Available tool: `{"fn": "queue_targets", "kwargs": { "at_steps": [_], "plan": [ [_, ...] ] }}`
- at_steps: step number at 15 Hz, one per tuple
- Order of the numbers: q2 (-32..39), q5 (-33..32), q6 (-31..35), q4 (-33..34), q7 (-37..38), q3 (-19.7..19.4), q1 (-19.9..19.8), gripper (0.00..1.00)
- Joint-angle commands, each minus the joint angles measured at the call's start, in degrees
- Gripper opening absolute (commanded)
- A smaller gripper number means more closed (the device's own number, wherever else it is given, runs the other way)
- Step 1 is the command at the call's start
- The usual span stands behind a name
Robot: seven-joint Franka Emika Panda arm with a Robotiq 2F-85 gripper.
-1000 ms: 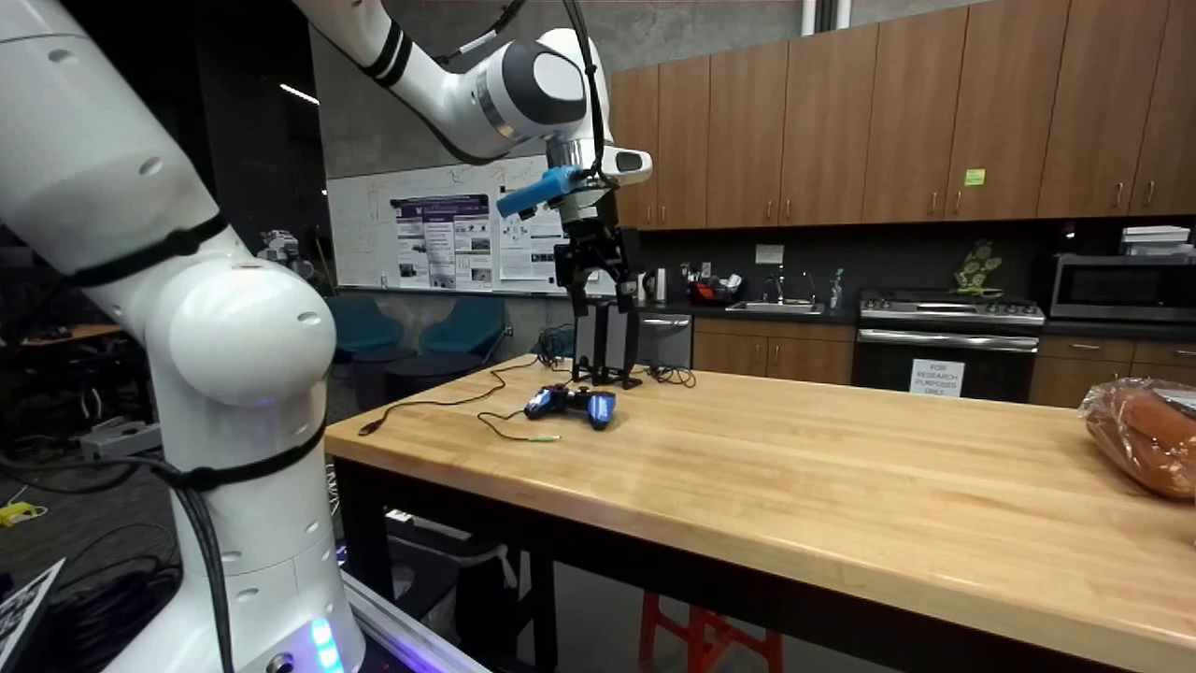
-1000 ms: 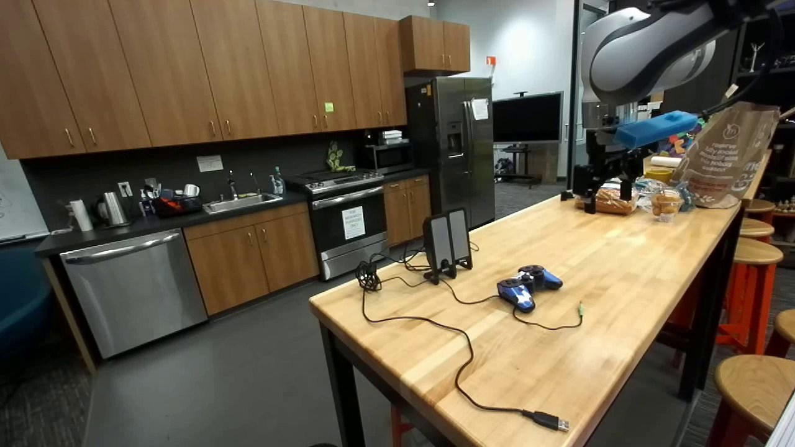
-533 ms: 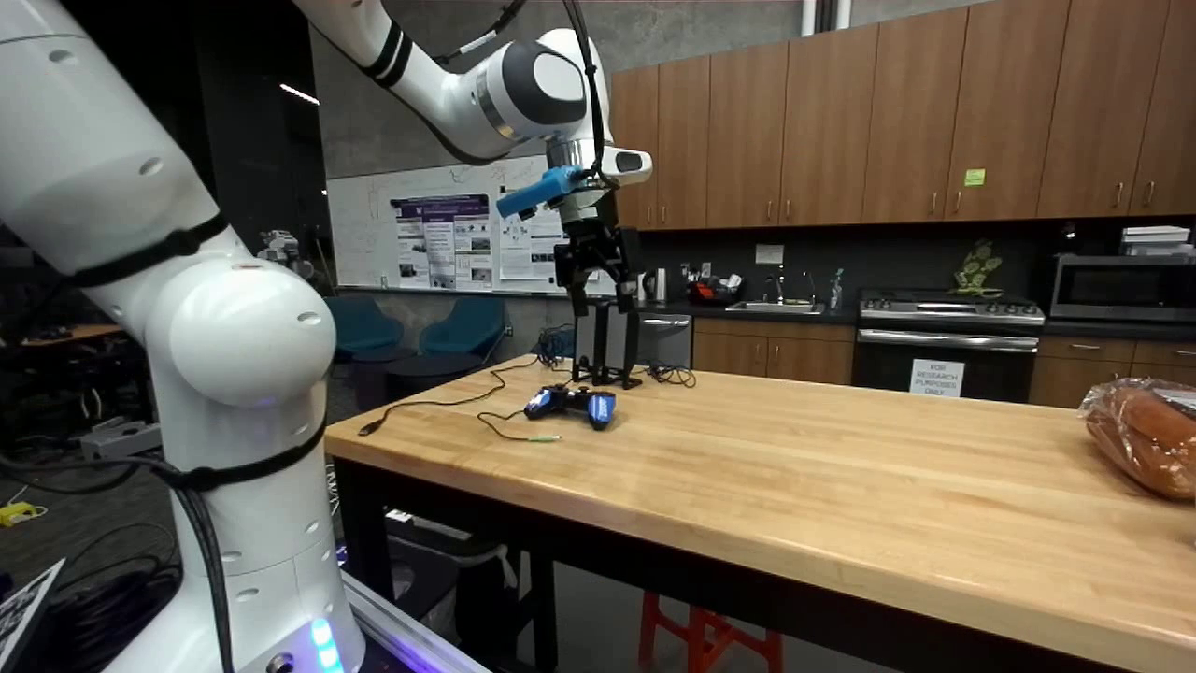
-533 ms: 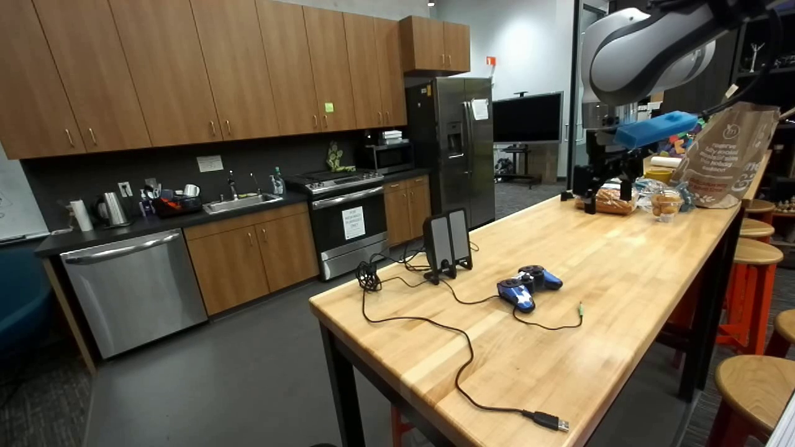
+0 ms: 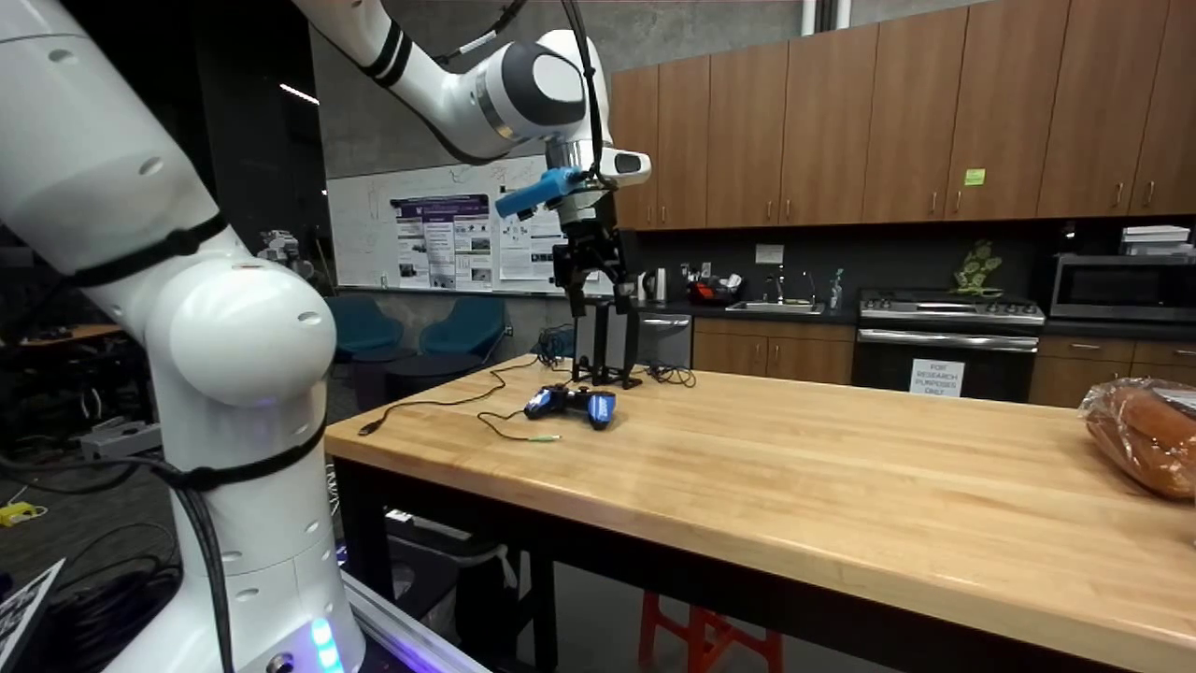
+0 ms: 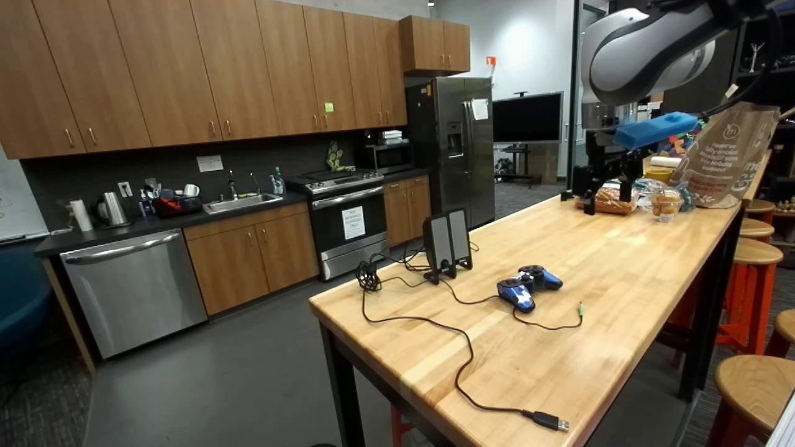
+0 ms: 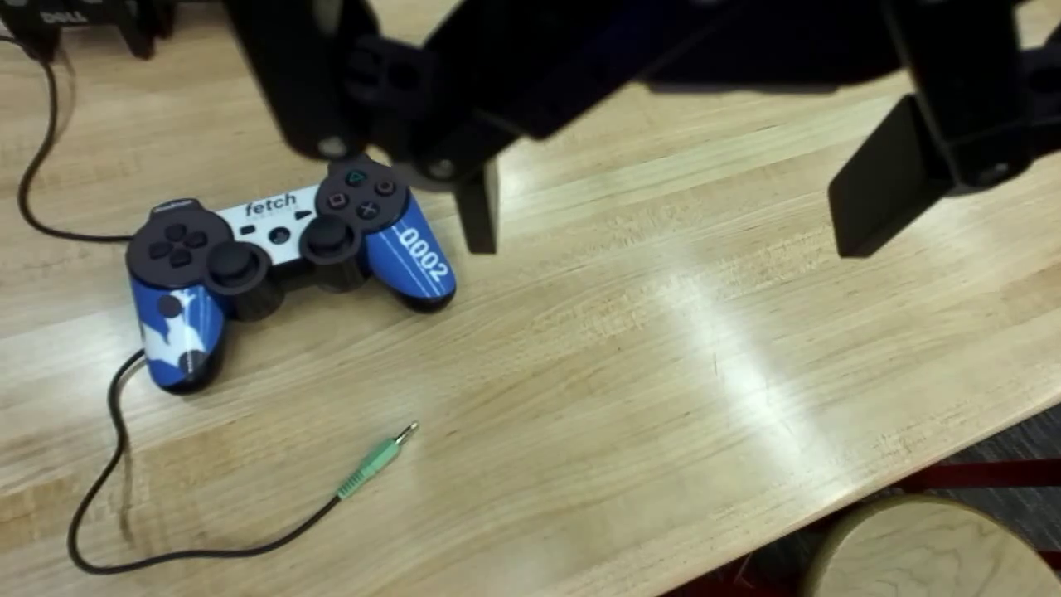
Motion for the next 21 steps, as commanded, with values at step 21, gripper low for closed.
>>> {"fn": "queue_targets", "kwargs": {
  "at_steps": [21],
  "plan": [
    [-3.5, 41.0, 28.0, -15.2, 15.0, 4.5, 14.3, 1.0]
  ]
}}
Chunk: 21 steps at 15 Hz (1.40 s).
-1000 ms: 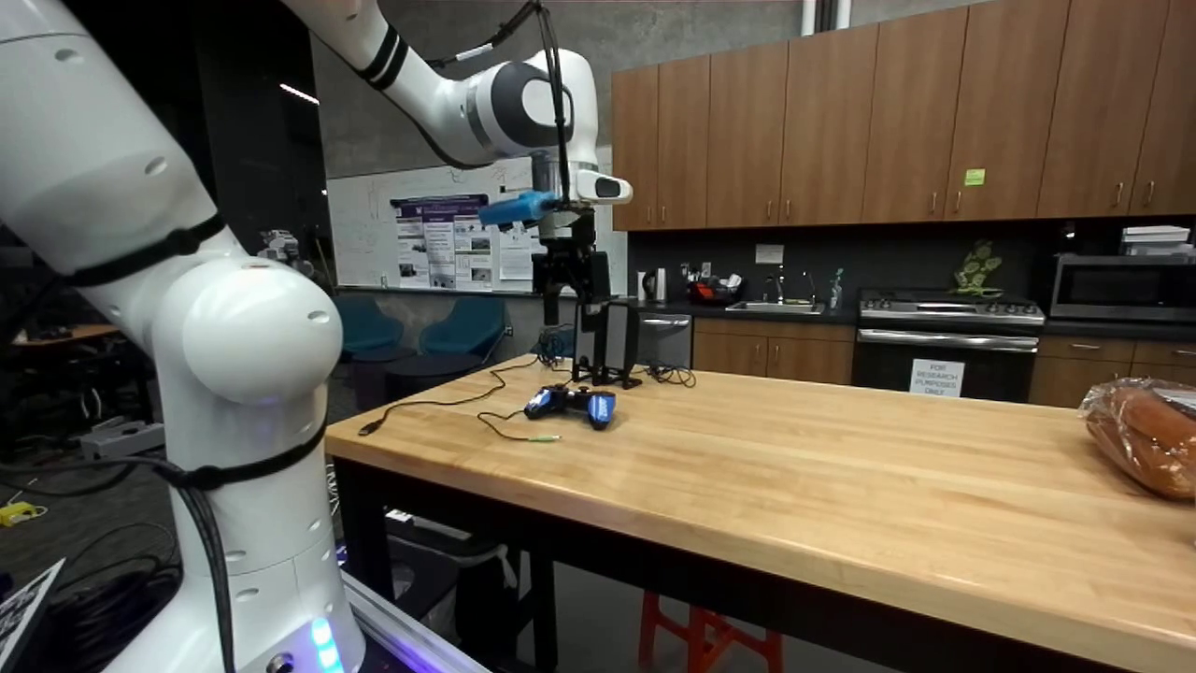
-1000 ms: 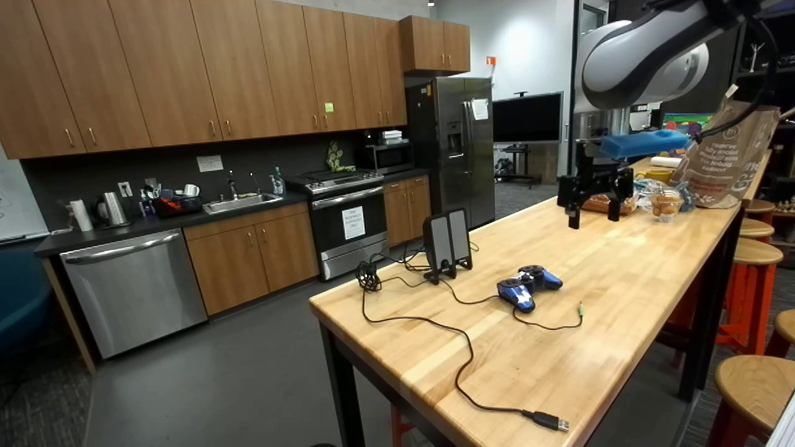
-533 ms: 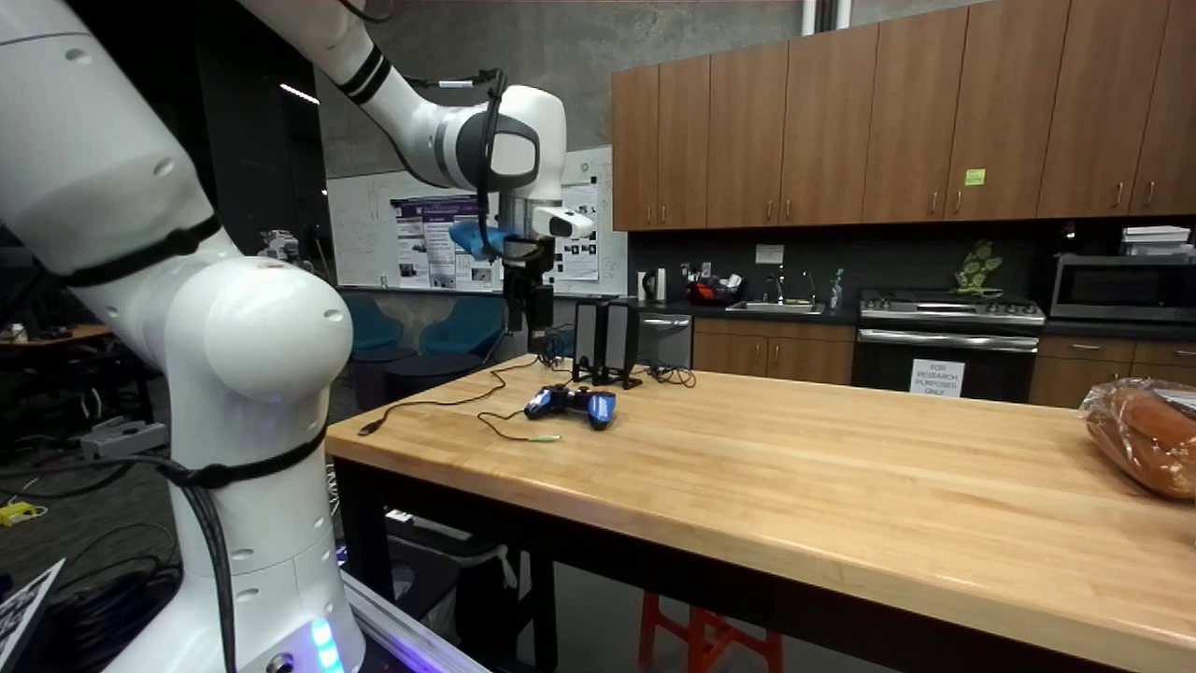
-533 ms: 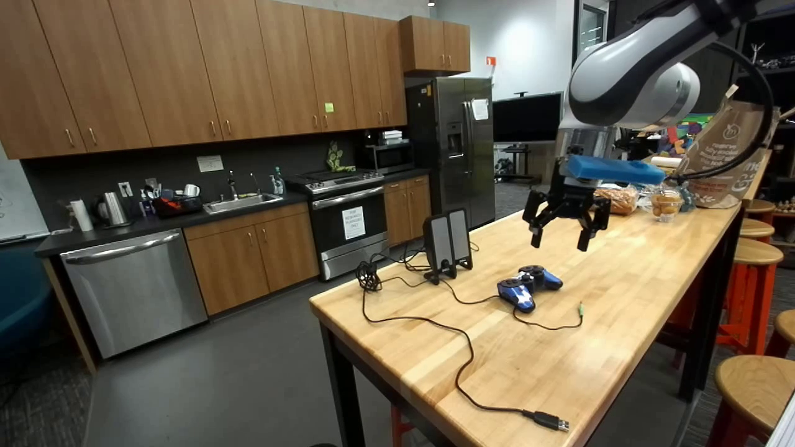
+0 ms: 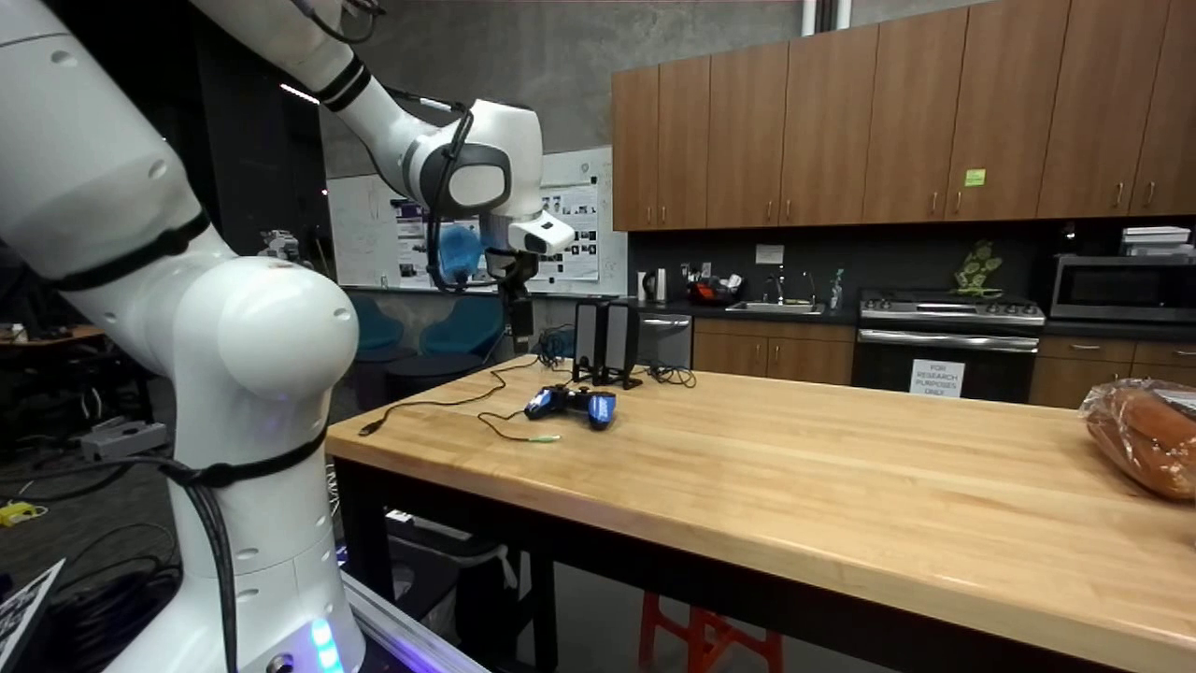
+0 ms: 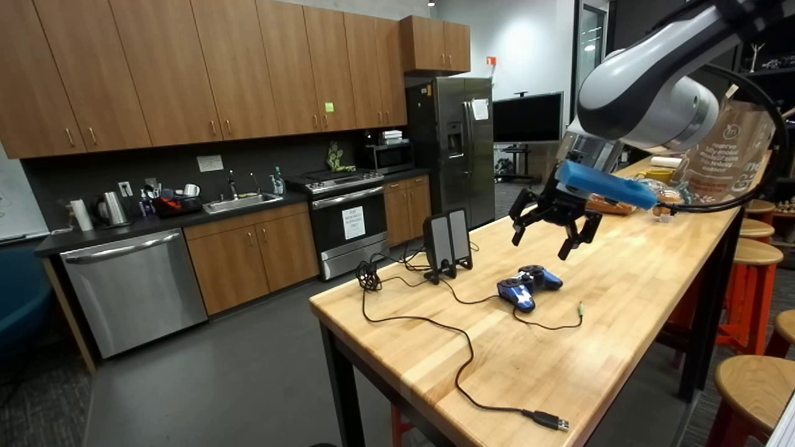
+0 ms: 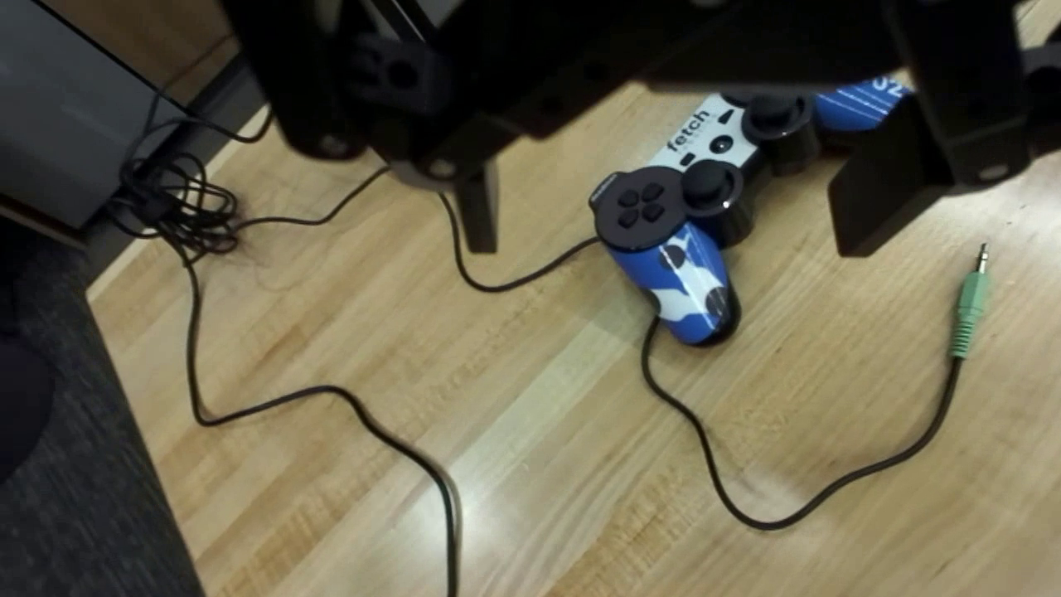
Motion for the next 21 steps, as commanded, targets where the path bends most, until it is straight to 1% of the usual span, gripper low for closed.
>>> {"fn": "queue_targets", "kwargs": {
  "at_steps": [1, 2, 4, 6, 7, 8, 9, 11, 14, 15, 17, 19, 21],
  "plan": [
    [0.2, 5.9, 4.3, 0.1, 0.7, -0.7, 3.5, 1.0],
    [0.6, 7.4, 5.7, 0.1, 0.8, -0.4, 4.3, 1.0],
    [1.2, 8.9, 8.1, 0.1, 2.3, 1.3, 4.7, 1.0],
    [2.1, 8.7, 10.7, 0.1, 6.3, 4.6, 4.6, 1.0],
    [2.7, 7.7, 12.1, 0.1, 9.7, 7.0, 4.0, 1.0],
    [3.3, 6.6, 13.3, 0.1, 13.5, 9.3, 3.0, 1.0],
    [3.6, 6.4, 13.2, 0.1, 17.3, 13.6, -0.3, 1.0],
    [3.5, 4.6, 12.9, 0.1, 25.5, 19.4, -4.4, 1.0],
    [2.7, 6.1, 10.6, 0.1, 32.8, 24.3, -7.3, 1.0],
    [2.4, 6.9, 10.2, 0.1, 34.5, 25.4, -7.8, 1.0],
    [2.4, 9.2, 9.7, 0.1, 37.0, 26.1, -7.4, 1.0],
    [2.4, 12.3, 9.8, 0.1, 38.0, 26.1, -6.2, 1.0],
    [2.6, 15.4, 11.0, 0.1, 36.7, 26.0, -5.3, 1.0]
  ]
}}
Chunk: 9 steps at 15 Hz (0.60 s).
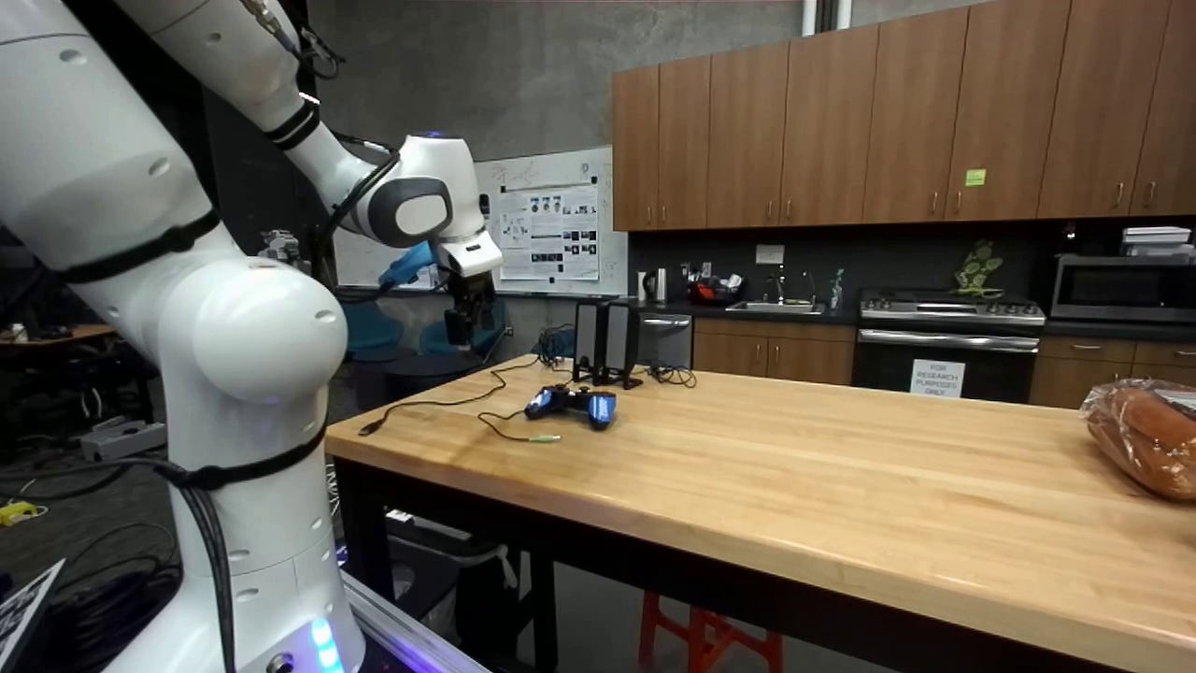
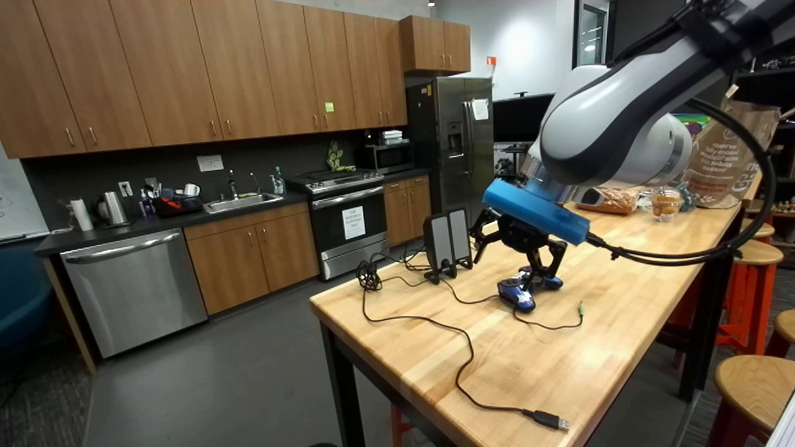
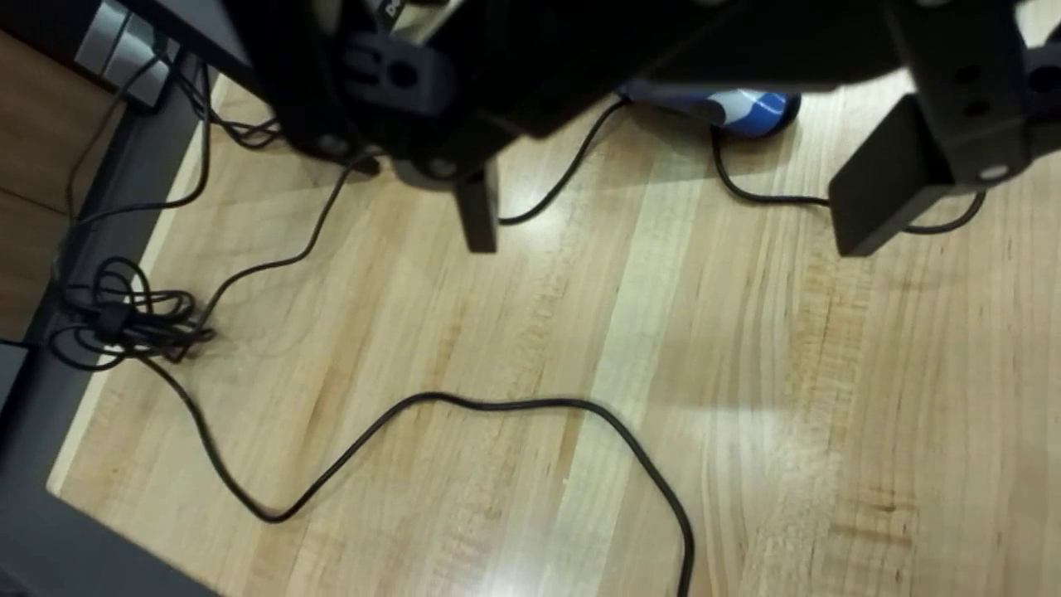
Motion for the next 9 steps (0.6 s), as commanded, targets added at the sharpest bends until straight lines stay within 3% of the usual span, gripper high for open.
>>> {"fn": "queue_targets", "kwargs": {
  "at_steps": [1, 5, 9],
  "plan": [
    [-0.7, 5.5, 1.0, 0.0, -1.0, 0.0, 1.5, 1.0],
    [-0.5, 7.1, 3.6, 0.4, -4.7, 1.4, 1.5, 1.0],
    [-0.5, 4.5, 5.9, 0.5, -4.8, 5.6, -2.3, 1.0]
  ]
}}
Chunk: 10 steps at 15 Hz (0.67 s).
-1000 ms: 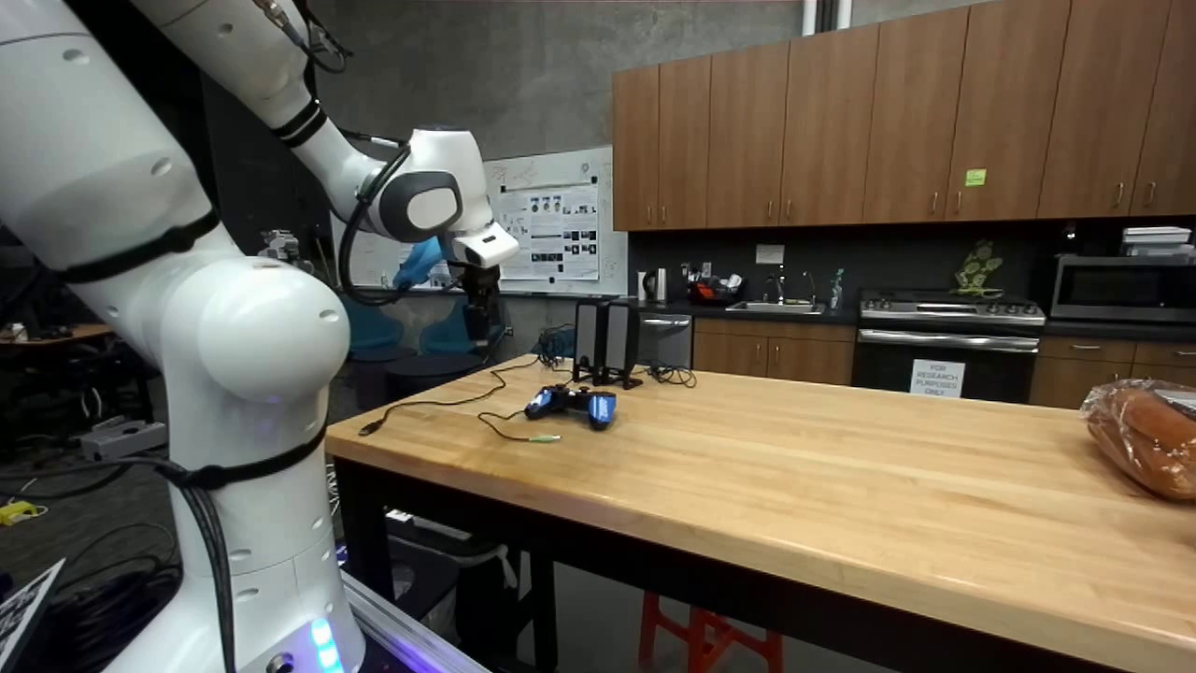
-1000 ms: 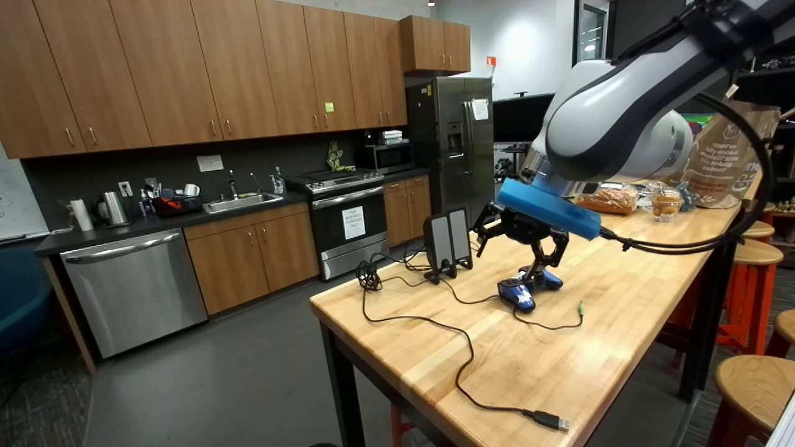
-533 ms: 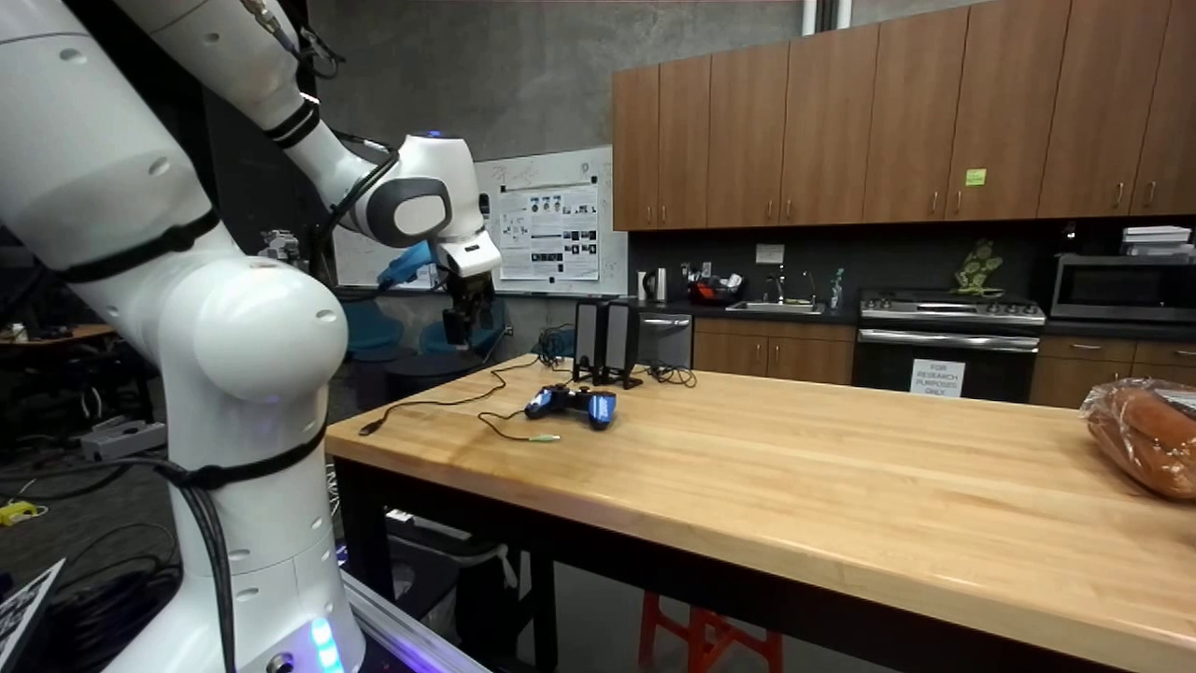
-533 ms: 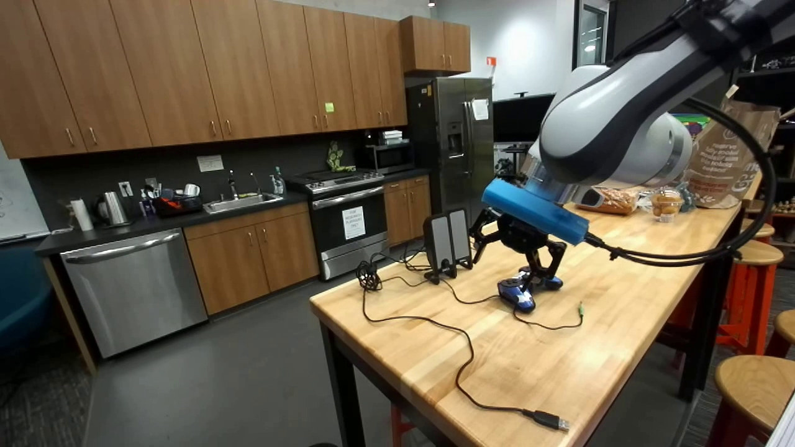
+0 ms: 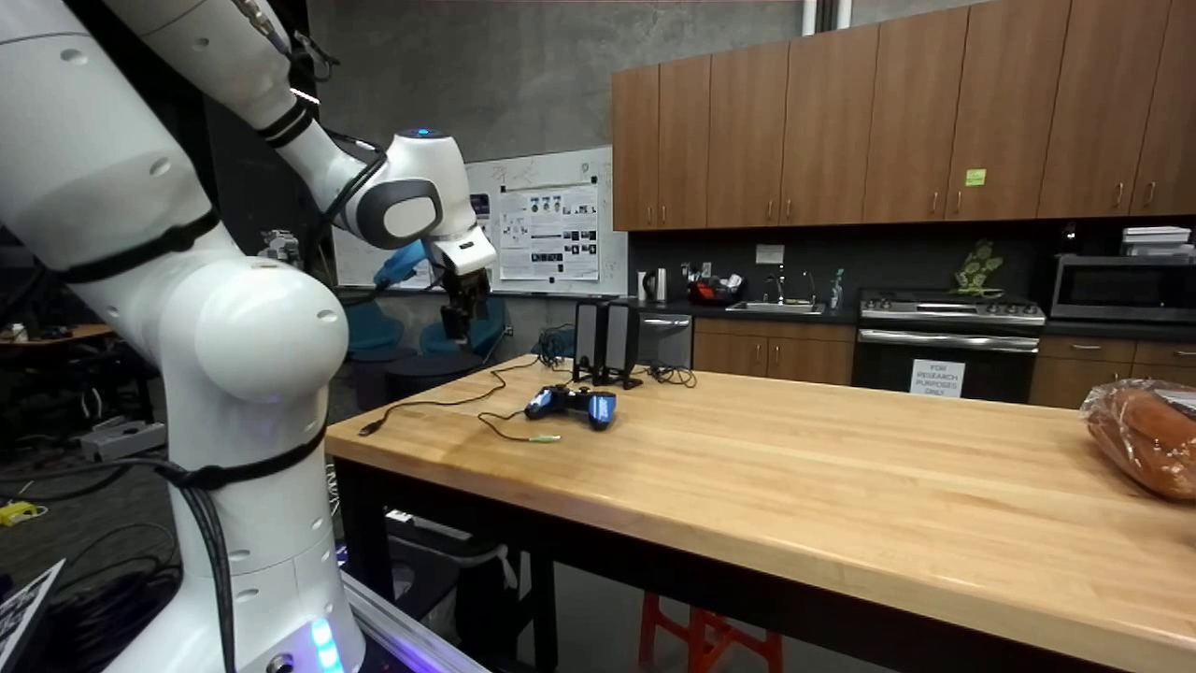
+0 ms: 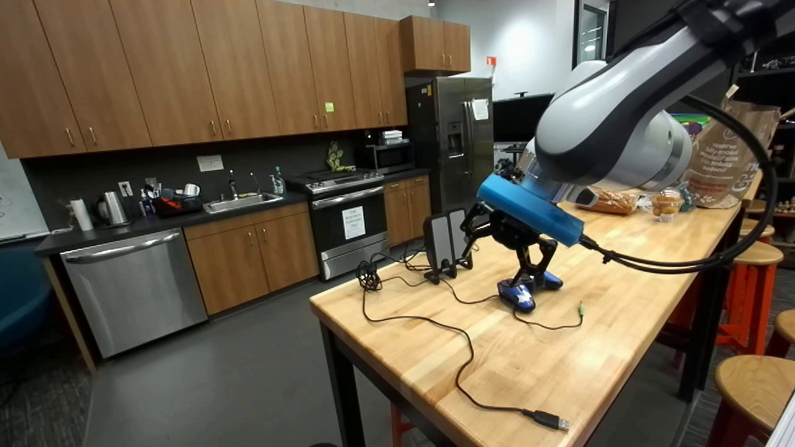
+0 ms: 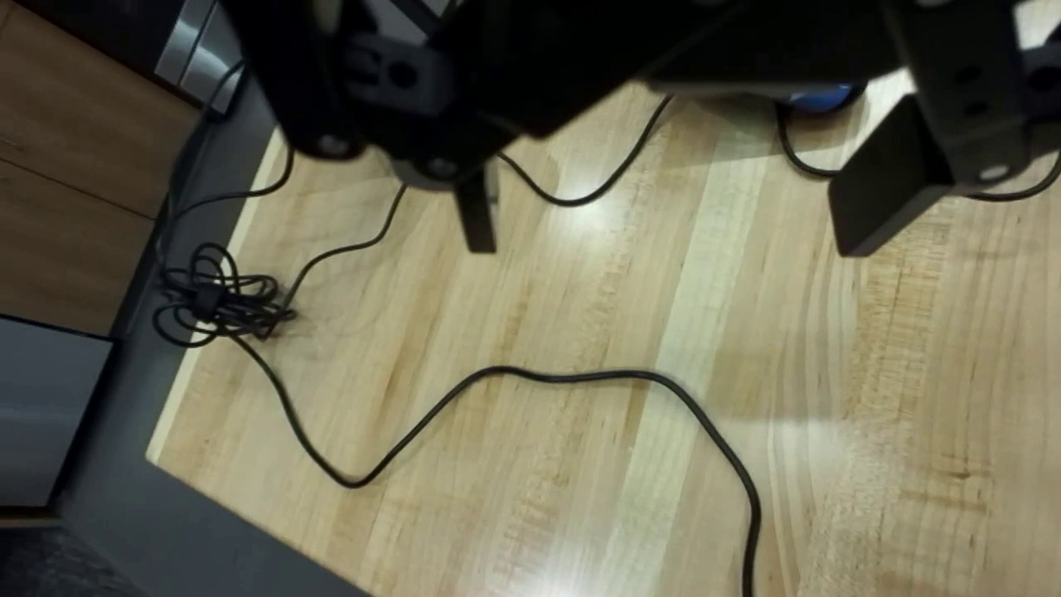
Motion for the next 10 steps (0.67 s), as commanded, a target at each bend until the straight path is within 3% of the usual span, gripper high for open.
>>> {"fn": "queue_targets", "kwargs": {
  "at_steps": [1, 5, 10],
  "plan": [
    [-0.5, -1.4, 2.1, 0.0, -1.7, 3.8, -3.6, 1.0],
    [-0.7, -3.4, 2.3, 0.0, -6.7, 6.9, -6.3, 1.0],
    [-2.5, -11.7, -0.5, 0.0, -11.4, 12.0, -12.9, 1.0]
  ]
}}
